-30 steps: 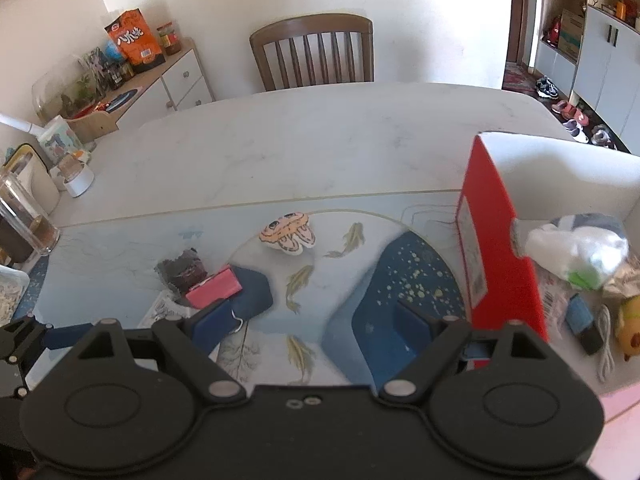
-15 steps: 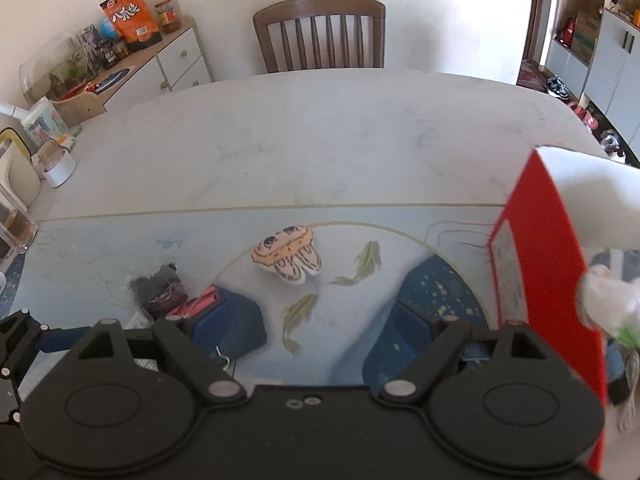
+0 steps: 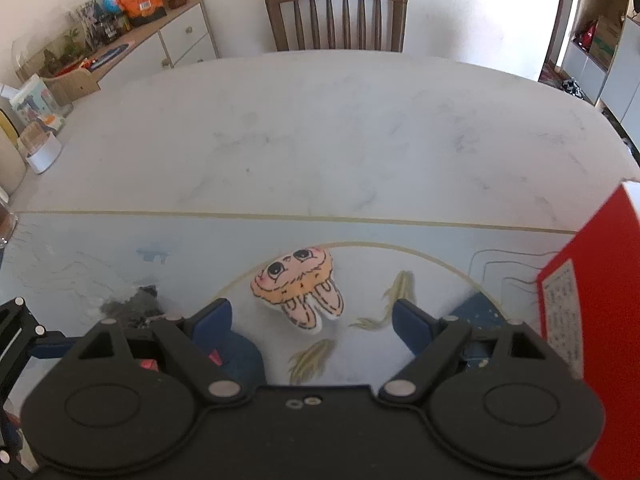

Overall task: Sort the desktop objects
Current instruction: 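Reach the left tool to the white printed sachet while the right tool reaches the cartoon-face plush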

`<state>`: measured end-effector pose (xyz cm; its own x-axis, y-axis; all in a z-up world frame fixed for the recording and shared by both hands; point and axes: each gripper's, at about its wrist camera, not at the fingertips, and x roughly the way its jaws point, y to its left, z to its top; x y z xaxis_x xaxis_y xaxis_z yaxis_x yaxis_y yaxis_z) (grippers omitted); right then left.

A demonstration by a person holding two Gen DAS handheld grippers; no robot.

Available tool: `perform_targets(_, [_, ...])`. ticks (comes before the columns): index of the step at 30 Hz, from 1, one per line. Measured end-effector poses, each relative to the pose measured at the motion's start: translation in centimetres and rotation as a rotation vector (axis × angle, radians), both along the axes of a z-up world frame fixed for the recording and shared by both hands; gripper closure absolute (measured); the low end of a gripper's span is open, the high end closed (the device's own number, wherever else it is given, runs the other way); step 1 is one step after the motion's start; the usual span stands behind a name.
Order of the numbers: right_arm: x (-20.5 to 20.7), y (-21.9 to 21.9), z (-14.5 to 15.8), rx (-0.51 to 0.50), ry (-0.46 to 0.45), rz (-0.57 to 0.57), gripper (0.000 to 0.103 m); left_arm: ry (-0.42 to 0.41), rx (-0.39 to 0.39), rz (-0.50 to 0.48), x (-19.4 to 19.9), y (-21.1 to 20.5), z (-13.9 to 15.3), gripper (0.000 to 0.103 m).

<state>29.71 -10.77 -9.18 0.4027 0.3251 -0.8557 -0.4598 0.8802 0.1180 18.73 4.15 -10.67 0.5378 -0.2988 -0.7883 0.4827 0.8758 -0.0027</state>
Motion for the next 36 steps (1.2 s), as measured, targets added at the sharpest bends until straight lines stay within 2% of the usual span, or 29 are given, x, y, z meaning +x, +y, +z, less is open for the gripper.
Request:
perform_targets(8, [0.9, 0.8, -1.0, -0.012, 0.015, 0.017, 0.016, 0.024, -0.015, 0.016, 0.2, 0.0, -0.7, 0.000])
perform_targets(14, [1.4, 1.0, -1.3, -0.014, 0.018, 0.026, 0.017, 0.065, -0.045, 0.028, -1.3, -0.3, -0.4, 0.000])
perform_targets(16, [1.5, 1.1, -1.4, -0.015, 0.015, 0.034, 0.018, 0.071, -0.031, 0.027, -2.0, -0.6, -0.3, 0.000])
perform_targets(19, [1.5, 1.1, -1.4, -0.016, 0.013, 0.038, 0.018, 0.068, -0.040, -0.005, -2.5, -0.6, 0.1, 0.000])
perform_targets(22, [1.6, 1.2, -1.4, -0.017, 0.010, 0.041, 0.019, 0.027, -0.014, -0.034, -2.3, -0.7, 0.3, 0.000])
perform_targets(26, [1.5, 1.4, -1.3, -0.026, 0.003, 0.050, 0.020, -0.009, 0.003, -0.131, -2.3, -1.2, 0.4, 0.000])
perform_targets(30, [1.4, 1.5, -1.4, -0.036, -0.004, 0.060, 0.020, -0.037, 0.069, -0.220, -2.7, -2.1, -0.3, 0.001])
perform_targets(36, [1.1, 2.1, -1.5, -0.065, -0.029, 0.078, 0.023, -0.034, 0.066, -0.222, -2.0, -2.0, -0.8, 0.002])
